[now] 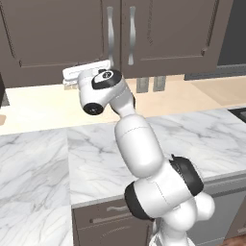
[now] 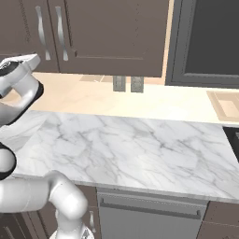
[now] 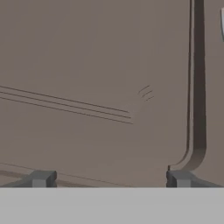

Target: Pick up the dish brush and dish brush from the sink, and place them back in the cabinet, and close the cabinet doors.

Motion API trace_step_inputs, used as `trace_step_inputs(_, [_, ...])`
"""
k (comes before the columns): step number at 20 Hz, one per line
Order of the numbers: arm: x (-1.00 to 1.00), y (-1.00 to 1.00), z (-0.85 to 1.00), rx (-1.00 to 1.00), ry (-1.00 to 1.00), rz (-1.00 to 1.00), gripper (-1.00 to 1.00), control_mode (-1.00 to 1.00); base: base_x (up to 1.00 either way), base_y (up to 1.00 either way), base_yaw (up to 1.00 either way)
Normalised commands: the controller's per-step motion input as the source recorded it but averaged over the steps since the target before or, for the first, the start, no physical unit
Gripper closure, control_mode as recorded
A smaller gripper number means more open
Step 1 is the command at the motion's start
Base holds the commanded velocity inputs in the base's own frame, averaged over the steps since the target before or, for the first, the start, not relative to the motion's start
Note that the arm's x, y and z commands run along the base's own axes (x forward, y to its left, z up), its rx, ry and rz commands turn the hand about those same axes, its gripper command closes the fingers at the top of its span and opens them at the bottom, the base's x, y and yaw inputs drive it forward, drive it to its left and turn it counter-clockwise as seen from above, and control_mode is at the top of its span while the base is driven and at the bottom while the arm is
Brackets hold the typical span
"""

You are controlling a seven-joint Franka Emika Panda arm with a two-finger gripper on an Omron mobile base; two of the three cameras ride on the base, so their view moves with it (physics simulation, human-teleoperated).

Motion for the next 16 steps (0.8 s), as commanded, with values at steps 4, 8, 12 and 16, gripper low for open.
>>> trace_step_inputs(4, [0.22, -0.10, 0.00, 0.00, 0.00, 0.04, -1.00, -1.00, 0.00, 0.00, 0.00])
trace_step_inputs(8, [0.23, -0.08, 0.00, 0.00, 0.00, 0.03, -1.00, -1.00, 0.00, 0.00, 0.00])
trace_step_inputs(12, [0.23, -0.04, 0.00, 0.00, 0.00, 0.03, -1.00, -1.00, 0.00, 0.00, 0.00])
trace_step_inputs(16, [0.19, 0.00, 0.00, 0.00, 0.00, 0.01, -1.00, -1.00, 0.00, 0.00, 0.00])
